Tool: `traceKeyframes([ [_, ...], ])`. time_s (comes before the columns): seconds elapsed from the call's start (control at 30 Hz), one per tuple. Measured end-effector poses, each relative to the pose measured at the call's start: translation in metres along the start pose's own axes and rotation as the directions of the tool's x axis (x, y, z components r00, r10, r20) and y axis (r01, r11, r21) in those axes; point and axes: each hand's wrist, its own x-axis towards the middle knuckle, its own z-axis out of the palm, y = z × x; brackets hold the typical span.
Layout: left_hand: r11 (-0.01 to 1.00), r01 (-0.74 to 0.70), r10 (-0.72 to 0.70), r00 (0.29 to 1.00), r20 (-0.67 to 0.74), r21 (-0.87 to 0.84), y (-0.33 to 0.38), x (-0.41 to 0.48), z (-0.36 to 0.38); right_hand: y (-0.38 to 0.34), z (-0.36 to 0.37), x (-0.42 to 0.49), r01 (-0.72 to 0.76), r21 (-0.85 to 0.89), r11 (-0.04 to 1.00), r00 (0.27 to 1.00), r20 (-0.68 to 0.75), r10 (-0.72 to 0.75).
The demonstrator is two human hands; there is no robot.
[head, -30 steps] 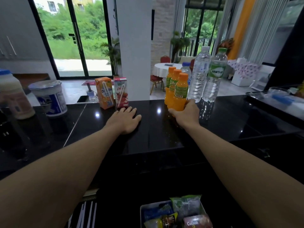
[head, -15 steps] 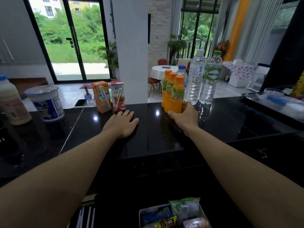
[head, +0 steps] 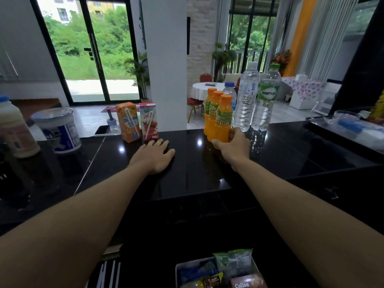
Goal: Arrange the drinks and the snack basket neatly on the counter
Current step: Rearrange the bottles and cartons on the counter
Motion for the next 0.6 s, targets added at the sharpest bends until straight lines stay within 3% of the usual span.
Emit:
traceKeyframes([
  [0.33, 1.0, 0.007, -0.007, 1.0, -0.01, -0.023, -0.0003, -0.0011, -0.0003, 0.0012, 0.0012, 0.0009, -0.006, 0.005, 1.0, 1.0, 0.0, 0.006],
  [0.6, 0.985, 0.041, -0.055, 0.995, -0.08, -0.17, 0.0005, -0.0068, -0.0017, 0.0006, 0.0014, 0.0007, -0.005, -0.004, 1.0, 1.0, 0.004, 0.005],
])
